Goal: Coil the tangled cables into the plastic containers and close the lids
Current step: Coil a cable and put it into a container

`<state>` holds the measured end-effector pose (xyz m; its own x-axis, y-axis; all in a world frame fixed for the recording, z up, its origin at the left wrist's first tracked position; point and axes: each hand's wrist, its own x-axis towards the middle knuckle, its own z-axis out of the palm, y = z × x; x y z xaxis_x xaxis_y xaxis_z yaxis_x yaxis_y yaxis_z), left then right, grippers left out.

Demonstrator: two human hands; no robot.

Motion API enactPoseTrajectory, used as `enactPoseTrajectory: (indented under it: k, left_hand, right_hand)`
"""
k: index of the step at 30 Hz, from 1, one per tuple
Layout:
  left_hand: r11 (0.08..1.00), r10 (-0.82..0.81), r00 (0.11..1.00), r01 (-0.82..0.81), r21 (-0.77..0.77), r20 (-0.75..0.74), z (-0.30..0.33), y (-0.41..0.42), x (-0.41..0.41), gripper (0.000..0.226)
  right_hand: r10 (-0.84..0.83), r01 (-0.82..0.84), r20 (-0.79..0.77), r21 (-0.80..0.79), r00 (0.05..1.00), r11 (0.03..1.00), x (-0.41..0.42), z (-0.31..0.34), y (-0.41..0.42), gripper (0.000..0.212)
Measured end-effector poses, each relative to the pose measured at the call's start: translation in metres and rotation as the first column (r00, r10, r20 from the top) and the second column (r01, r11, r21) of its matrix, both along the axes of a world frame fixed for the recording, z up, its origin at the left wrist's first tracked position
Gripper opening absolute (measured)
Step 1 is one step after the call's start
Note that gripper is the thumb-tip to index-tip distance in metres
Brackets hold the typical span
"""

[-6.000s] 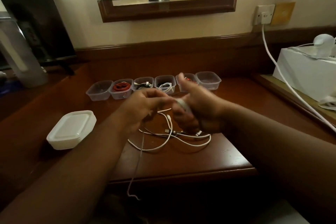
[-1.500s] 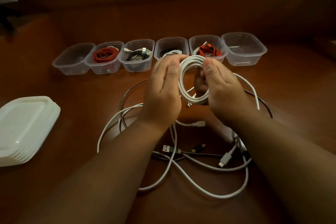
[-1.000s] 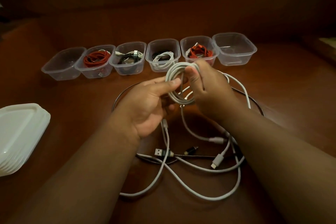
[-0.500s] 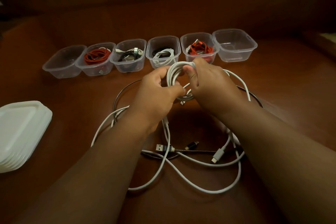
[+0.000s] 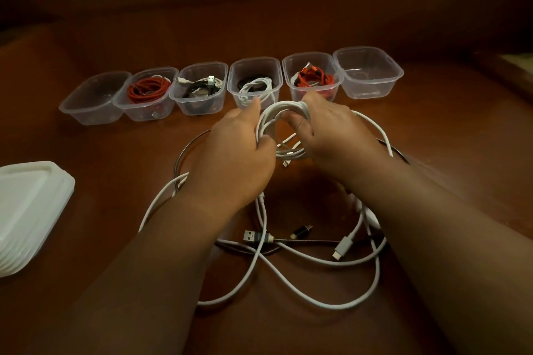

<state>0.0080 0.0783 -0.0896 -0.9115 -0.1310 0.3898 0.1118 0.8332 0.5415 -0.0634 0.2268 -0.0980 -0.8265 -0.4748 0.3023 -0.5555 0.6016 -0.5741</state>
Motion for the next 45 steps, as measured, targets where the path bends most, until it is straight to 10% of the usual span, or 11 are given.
enactPoseTrajectory:
  k: [7, 12, 21, 29, 34, 38, 45]
  left_hand:
    - [1.000, 0.023, 0.963, -0.018, 0.020, -0.269, -0.006, -0.005, -0.005, 0.013]
    - [0.953, -0.016, 0.987, 0.064, 0.297, -0.160, -0.001, -0.003, -0.004, 0.021]
    - [0.360, -0.215, 0.964, -0.070, 0.930, 0.155, 0.020, -0.004, -0.003, 0.017]
    - [0.600, -0.311, 0.919, -0.007, 0.800, 0.241, 0.027, -0.026, 0.006, 0.024]
    - [0.801, -0.126, 0.992, 0.097, 0.590, 0.008, 0.025, -0.010, 0.006, 0.020]
    - [0.835, -0.077, 0.994, 0.110, 0.539, -0.083, 0.013, 0.004, 0.003, 0.013]
    - [0.148, -0.100, 0.995, 0.041, 0.988, -0.026, 0.011, 0.040, 0.009, 0.029]
  right_hand:
    - [-0.038, 0.023, -0.131, -0.111, 0.991, 0.994, 0.006, -0.002, -0.002, 0.023]
    - [-0.033, 0.012, -0.136, -0.150, 0.990, 0.989, 0.004, -0.001, 0.001, 0.023]
    - [0.005, -0.009, -0.090, -0.047, 0.996, 0.999, -0.006, 0.000, 0.008, 0.017]
    - [-0.044, 0.078, 0.097, -0.382, 0.994, 0.921, -0.005, 0.008, 0.012, 0.032]
    - [0.426, 0.281, 0.480, -0.848, 0.767, 0.449, 0.008, 0.018, 0.005, 0.036]
    - [0.484, 0.333, 0.494, -0.862, 0.723, 0.382, 0.015, 0.016, -0.001, 0.035]
    - [0.010, 0.214, 0.288, -0.733, 0.958, 0.646, 0.019, 0.004, -0.010, 0.033]
